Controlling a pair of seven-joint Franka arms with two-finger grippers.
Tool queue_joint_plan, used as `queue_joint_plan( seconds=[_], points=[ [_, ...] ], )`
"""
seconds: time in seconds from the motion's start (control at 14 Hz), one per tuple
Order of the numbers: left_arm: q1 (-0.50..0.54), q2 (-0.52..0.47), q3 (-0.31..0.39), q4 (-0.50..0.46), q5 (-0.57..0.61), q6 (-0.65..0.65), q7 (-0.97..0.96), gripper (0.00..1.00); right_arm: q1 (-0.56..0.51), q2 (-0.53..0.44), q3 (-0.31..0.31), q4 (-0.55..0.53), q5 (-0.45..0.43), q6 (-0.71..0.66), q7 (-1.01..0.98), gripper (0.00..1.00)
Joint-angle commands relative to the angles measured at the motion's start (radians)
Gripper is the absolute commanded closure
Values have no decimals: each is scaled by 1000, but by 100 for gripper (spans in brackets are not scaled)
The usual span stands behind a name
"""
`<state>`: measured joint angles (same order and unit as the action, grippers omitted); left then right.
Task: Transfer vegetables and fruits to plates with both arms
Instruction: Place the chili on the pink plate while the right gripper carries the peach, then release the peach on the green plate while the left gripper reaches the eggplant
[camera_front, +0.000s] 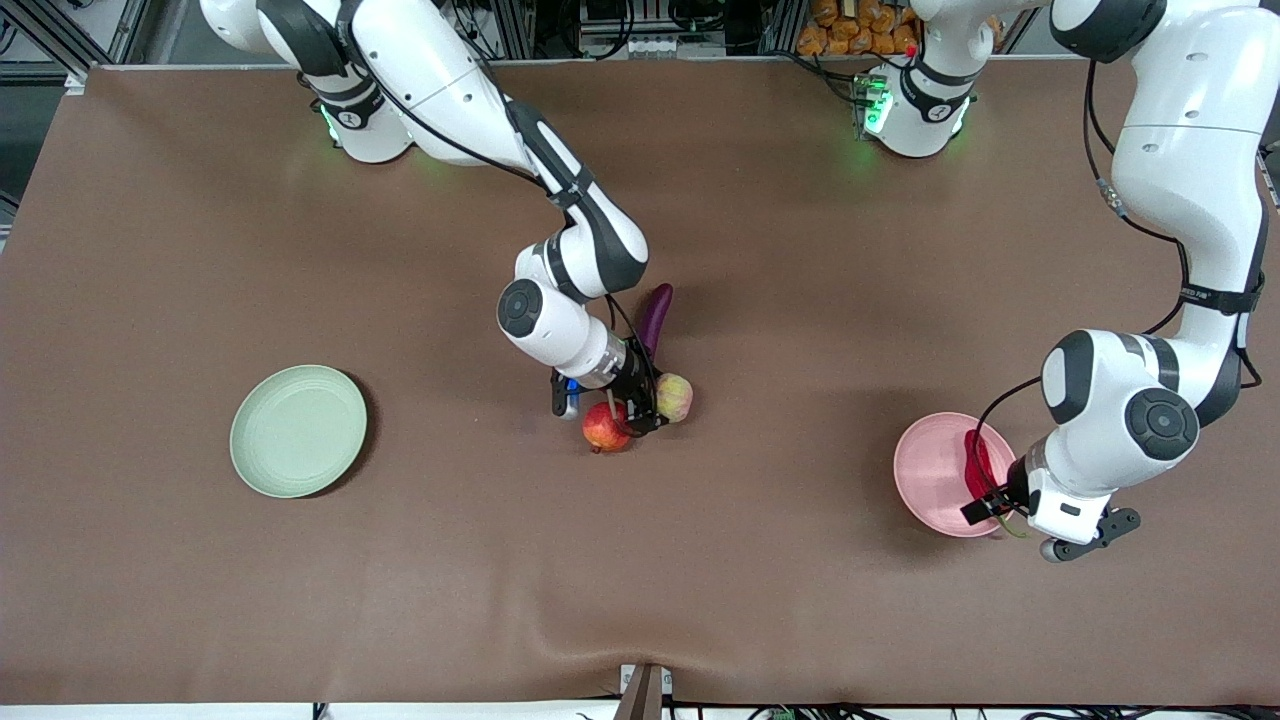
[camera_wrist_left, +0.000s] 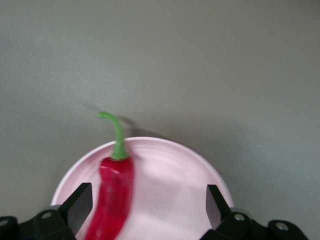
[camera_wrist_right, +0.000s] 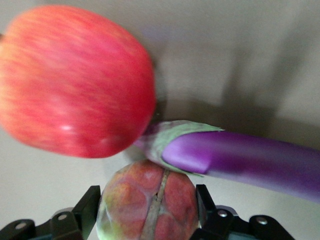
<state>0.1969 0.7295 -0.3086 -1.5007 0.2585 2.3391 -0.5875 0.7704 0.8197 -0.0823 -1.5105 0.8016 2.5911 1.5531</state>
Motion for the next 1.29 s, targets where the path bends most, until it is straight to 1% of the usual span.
queue_joint_plan(
  seconds=[0.0,0.21,0.29,0.36,0.43,0.5,0.57,0.71,0.79,0.86,0.93,1.07,1.21],
  points=[
    [-5,-62,-44,-10,8,-30,-75,0,-72,-97,-23,18,-53,-209,7,61],
    [-37,-134,-95,-10,8,-134,-200,0,-130,-178,-95,59,-136,-507,-31,59],
    [-48,-151,-115,-12,10,-168,-246,0,-164,-204,-97,59,-154,-588,-88,59],
    [-54,-169,-141,-21,12,-200,-248,0,-210,-224,-99,59,-166,-673,-160,59],
    [-54,-176,-179,-29,10,-219,-248,0,-261,-241,-100,55,-195,-763,-242,59],
    [-53,-174,-226,-39,8,-228,-255,0,-313,-246,-99,53,-225,-825,-310,59],
    [-53,-173,-262,-53,7,-230,-259,0,-344,-249,-100,49,-260,-865,-368,59],
    [-59,-160,-319,-73,5,-230,-288,0,-385,-249,-99,39,-385,-919,-459,59],
    [-79,-147,-332,-75,5,-230,-307,0,-398,-251,-100,9,-435,-922,-500,59],
    [-126,-130,-334,-75,5,-230,-342,0,-404,-252,-100,-25,-497,-918,-565,59],
    [-176,-125,-333,-76,25,-228,-359,0,-437,-263,-100,-51,-556,-913,-635,60],
    [-256,-93,-330,-73,36,-216,-365,0,-509,-261,-100,-66,-570,-916,-775,61],
    [-319,-67,-328,-76,126,-210,-368,0,-572,-254,-100,-85,-582,-896,-926,61]
  ],
)
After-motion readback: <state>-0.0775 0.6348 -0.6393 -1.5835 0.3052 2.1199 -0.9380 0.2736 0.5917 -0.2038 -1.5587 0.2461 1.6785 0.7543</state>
